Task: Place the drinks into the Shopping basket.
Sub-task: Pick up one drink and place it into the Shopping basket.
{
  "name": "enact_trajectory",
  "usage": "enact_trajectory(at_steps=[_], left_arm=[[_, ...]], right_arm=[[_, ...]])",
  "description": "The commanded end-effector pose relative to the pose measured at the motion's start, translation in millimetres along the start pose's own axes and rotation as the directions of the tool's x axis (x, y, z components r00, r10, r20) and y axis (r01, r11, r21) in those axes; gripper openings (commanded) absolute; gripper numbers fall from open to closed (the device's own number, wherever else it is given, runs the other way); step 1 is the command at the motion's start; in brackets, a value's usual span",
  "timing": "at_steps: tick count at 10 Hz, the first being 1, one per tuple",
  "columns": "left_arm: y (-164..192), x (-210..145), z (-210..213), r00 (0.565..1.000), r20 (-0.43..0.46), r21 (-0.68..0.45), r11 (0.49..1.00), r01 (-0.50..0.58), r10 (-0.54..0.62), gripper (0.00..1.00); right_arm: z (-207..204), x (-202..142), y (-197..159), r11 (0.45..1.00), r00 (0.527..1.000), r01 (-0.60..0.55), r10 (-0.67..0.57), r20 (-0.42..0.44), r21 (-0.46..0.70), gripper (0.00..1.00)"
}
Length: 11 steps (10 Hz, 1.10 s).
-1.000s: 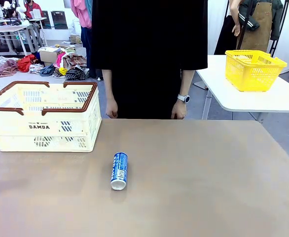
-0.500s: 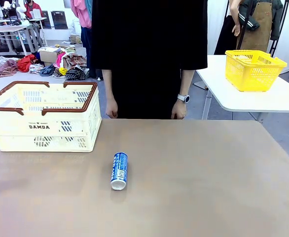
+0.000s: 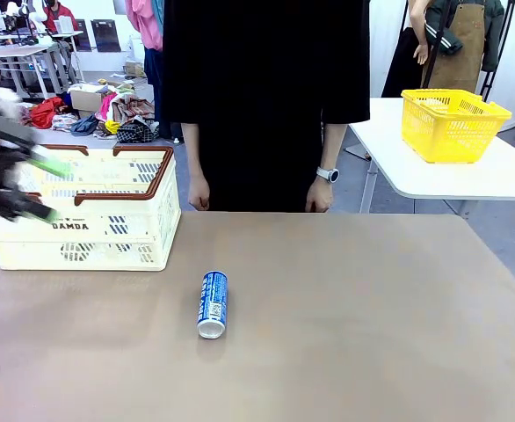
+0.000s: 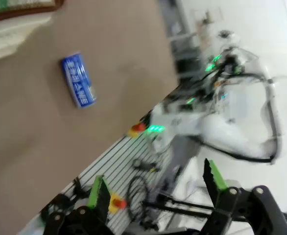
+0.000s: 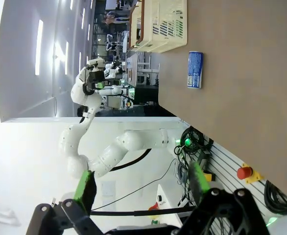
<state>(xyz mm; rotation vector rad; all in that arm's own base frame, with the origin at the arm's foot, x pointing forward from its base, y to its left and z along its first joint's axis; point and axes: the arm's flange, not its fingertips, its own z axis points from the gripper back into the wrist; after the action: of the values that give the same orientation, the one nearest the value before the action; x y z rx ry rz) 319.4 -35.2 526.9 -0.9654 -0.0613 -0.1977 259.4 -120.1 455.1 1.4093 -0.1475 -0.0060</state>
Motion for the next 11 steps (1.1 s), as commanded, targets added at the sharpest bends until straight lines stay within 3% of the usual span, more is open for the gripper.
enact_trajectory(at_steps=[1, 3, 4, 5, 6, 10, 11], left_arm=[[-23, 33, -76, 0.984, -0.168, 0.222, 0.970, 0.098, -0.061, 1.00], [-57, 32, -149, 0.943, -0.298, 0.239, 0.945, 0.225, -0.149, 1.00], [-72, 31, -168, 0.928, -0.314, 0.221, 0.935, 0.279, -0.203, 1.00], [-77, 33, -169, 0.937, -0.263, 0.197, 0.938, 0.284, -0.229, 1.00], [-72, 17, -179, 0.936, -0.309, 0.225, 0.943, 0.245, -0.169, 1.00], [-73, 22, -184, 0.931, -0.309, 0.207, 0.942, 0.263, -0.192, 1.00], [-75, 30, -205, 0.963, -0.268, 0.393, 0.911, 0.123, -0.014, 1.00]], right_arm=[[0, 2, 7, 1.000, 1.000, 0.020, -0.020, 0.011, 0.019, 1.00], [0, 2, 7, 1.000, 1.000, 0.020, -0.020, 0.011, 0.019, 1.00], [0, 2, 7, 1.000, 1.000, 0.020, -0.020, 0.011, 0.019, 1.00], [0, 2, 7, 1.000, 1.000, 0.020, -0.020, 0.011, 0.019, 1.00], [0, 2, 7, 1.000, 1.000, 0.020, -0.020, 0.011, 0.019, 1.00], [0, 2, 7, 1.000, 1.000, 0.020, -0.020, 0.011, 0.019, 1.00], [0, 2, 7, 1.000, 1.000, 0.020, -0.020, 0.011, 0.019, 1.00]])
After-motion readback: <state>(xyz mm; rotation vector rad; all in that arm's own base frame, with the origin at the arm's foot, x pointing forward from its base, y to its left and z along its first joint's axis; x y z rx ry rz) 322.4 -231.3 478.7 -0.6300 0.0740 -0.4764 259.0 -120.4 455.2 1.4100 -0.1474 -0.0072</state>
